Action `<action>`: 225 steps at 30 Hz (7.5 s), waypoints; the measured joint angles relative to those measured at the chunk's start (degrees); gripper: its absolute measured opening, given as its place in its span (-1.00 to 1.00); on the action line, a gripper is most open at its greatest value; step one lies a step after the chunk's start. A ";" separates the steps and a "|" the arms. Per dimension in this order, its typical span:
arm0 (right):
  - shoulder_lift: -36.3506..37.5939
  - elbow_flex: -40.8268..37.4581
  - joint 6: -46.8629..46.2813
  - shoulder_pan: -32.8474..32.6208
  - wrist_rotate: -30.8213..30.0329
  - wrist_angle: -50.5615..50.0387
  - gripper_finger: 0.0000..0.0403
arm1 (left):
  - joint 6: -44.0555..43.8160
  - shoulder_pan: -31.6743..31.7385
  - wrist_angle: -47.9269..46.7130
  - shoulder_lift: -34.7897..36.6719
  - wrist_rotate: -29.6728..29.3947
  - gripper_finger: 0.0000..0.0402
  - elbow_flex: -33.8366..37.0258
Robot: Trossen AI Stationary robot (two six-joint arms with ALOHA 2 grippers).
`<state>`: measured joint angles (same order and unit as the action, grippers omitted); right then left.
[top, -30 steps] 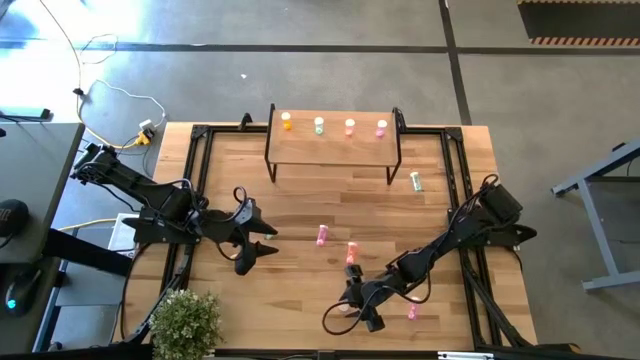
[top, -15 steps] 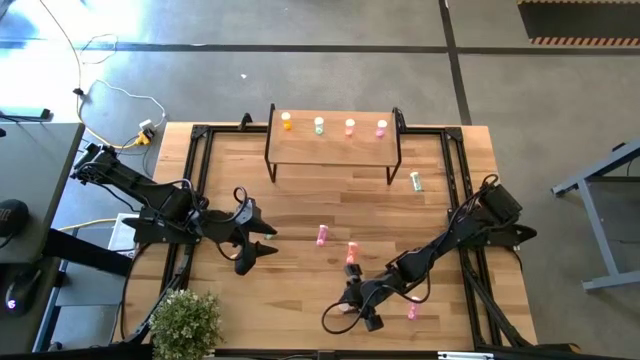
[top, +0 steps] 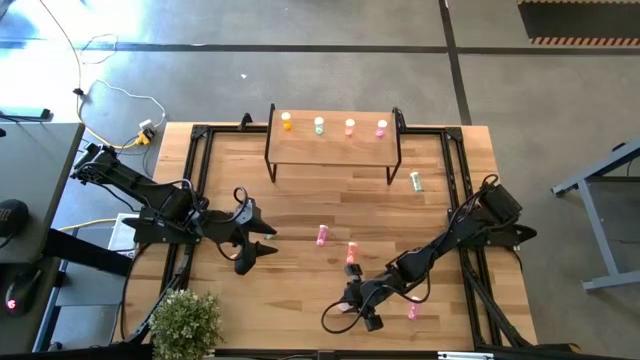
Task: Pick and place medicine bottles onto shelf by color
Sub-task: Put the bottom pink pill bottle on the shelf aligned with the pink pill bottle, then put the right orange pill bottle on the shelf aligned with the orange pill bottle
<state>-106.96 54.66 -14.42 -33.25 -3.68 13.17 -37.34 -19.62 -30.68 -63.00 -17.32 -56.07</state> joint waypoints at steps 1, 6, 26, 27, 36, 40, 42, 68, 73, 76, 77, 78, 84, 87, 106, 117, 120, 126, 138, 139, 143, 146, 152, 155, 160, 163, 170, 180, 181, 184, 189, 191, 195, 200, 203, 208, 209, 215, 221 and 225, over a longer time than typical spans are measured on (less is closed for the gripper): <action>0.00 -0.01 -0.35 0.01 0.06 0.00 -0.44 | 0.00 0.00 0.02 0.00 0.02 0.22 0.00; 0.71 -0.01 -3.08 0.92 0.21 -0.15 -0.44 | 0.00 0.00 0.04 0.00 -0.05 0.22 0.00; 27.46 -0.01 -7.60 17.61 -23.21 -9.69 -0.44 | 4.12 0.92 0.93 0.02 -11.33 0.22 0.00; 29.31 -0.01 -7.34 18.79 -24.20 -10.51 -0.44 | 4.39 1.24 1.03 0.02 -11.47 0.22 0.00; 41.12 -0.01 0.57 30.54 -25.50 -14.32 -0.44 | 6.49 5.17 0.98 0.02 -11.61 0.22 0.00; 43.40 -0.01 4.98 36.02 -25.14 -14.73 -0.44 | 6.51 7.15 0.99 0.02 -11.71 0.22 0.00; 43.99 -0.01 6.85 39.11 -24.06 -14.71 -0.44 | 6.51 8.14 0.98 0.02 -11.73 0.22 0.00; 30.42 11.78 11.86 60.08 7.24 -32.79 -0.44 | 8.11 15.92 0.46 0.02 -11.85 0.22 -0.02; 24.63 13.97 13.52 59.46 7.34 -33.96 -0.44 | 8.04 16.35 0.46 0.02 -11.85 0.22 -0.02; 21.98 15.49 14.47 59.35 7.24 -34.27 -0.44 | 8.04 16.35 0.44 0.02 -11.85 0.22 -0.02; 21.28 15.75 14.47 59.33 7.16 -34.88 -0.44 | 8.03 16.35 0.44 0.02 -11.82 0.22 -0.02; 20.76 15.79 14.47 59.33 7.02 -35.36 -0.44 | 8.02 16.35 0.42 0.02 -11.83 0.22 -0.02; 20.41 15.79 14.46 59.48 5.17 -37.07 -0.44 | 8.02 16.33 0.31 0.02 -11.80 0.22 -0.02; 20.39 15.79 14.45 59.48 5.00 -37.31 -0.44 | 8.02 16.33 0.31 0.02 -11.80 0.22 -0.02; 20.00 15.77 14.50 59.90 4.24 -38.21 -0.44 | 8.02 16.33 0.31 0.02 -11.78 0.22 -0.02; 20.00 15.77 14.89 59.90 5.33 -38.04 -0.42 | 8.00 16.33 0.31 0.02 -11.78 0.22 -0.02; 19.79 15.77 14.89 59.89 3.80 -37.01 -0.42 | 8.00 16.33 0.31 0.02 -11.78 0.22 -0.02; 18.45 15.73 14.39 59.99 3.47 -35.17 -0.41 | 8.02 16.33 0.22 0.02 -11.78 0.22 -0.02; 18.16 17.27 13.42 60.04 2.40 -38.09 -0.41 | 8.01 16.33 -1.11 0.02 -11.78 0.22 -0.02; 18.16 17.28 13.58 60.18 2.36 -38.11 -0.41 | 8.02 16.32 -1.15 0.02 -11.79 0.22 -0.02; 18.16 17.37 12.95 60.64 2.44 -38.82 -0.41 | 8.02 16.33 -1.22 0.02 -11.80 0.22 -0.02; 18.16 17.37 13.12 60.66 2.73 -38.80 -0.41 | 8.02 16.33 -1.24 0.02 -11.80 0.22 -0.02; 18.18 17.39 12.88 60.64 3.19 -39.04 -0.41 | 8.02 16.33 -1.22 0.02 -11.78 0.22 -0.02; 18.18 17.39 11.80 60.66 3.23 -39.11 -0.41 | 8.02 16.33 -1.22 0.02 -11.80 0.22 -0.02; 18.18 17.39 11.87 60.66 3.23 -39.17 -0.41 | 8.02 16.33 -1.22 0.02 -11.80 0.22 -0.02; 18.18 17.39 11.87 60.66 3.25 -39.25 -0.37 | 8.02 16.31 -1.22 0.02 -11.80 0.22 -0.02; 18.12 17.37 11.87 60.64 3.32 -39.52 -0.18 | 8.02 16.33 -1.22 0.02 -11.80 0.22 -0.02; 18.14 17.37 11.87 60.75 2.66 -38.66 -0.16 | 8.00 16.33 -1.22 0.02 -11.80 0.22 -0.02; 18.14 17.37 11.88 60.85 2.66 -38.62 -0.16 | 7.98 16.33 -1.22 0.02 -11.80 0.22 -0.02; 18.28 17.37 11.87 61.01 2.65 -38.64 -0.16 | 7.50 16.33 -1.22 0.02 -11.80 0.22 -0.02; 19.71 17.37 11.88 61.01 2.67 -38.43 -0.16 | 6.64 16.33 -1.27 0.02 -11.80 0.22 -0.02; 20.38 17.37 11.92 61.01 2.68 -38.35 -0.16 | 5.62 16.31 -1.66 0.02 -11.77 0.22 -0.02; 21.51 17.37 11.90 61.01 2.73 -38.29 -0.16 | 2.28 16.32 -3.93 0.02 -10.28 0.22 -0.02; 23.98 17.37 11.92 61.01 2.75 -38.33 -0.16 | -1.60 15.19 -8.23 0.00 -7.00 0.22 -0.02; 25.98 17.37 11.91 61.01 2.78 -38.22 -0.16 | -3.42 13.62 -11.22 0.01 -5.41 0.22 -0.02; 28.75 17.37 11.90 61.01 2.79 -37.15 -0.16 | -6.86 9.11 -15.86 0.00 -4.26 0.22 -0.02; 29.12 17.37 11.89 61.01 2.79 -36.80 -0.16 | -6.99 8.09 -16.39 0.00 -4.28 0.22 -0.02; 30.36 17.37 11.96 61.01 2.77 -35.94 -0.16 | -8.14 2.36 -20.65 0.02 -4.55 0.22 0.05; 30.40 17.37 12.11 61.01 2.52 -36.02 -0.16 | -11.83 -2.77 -19.15 0.01 -4.77 0.22 6.66; 30.40 17.37 11.99 61.01 2.38 -36.02 -0.16 | -13.73 -4.76 -13.95 0.00 -4.76 0.22 11.70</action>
<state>-76.55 72.03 -2.43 27.77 -1.30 -22.85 -51.07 -24.38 -44.62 -63.00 -22.09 -44.37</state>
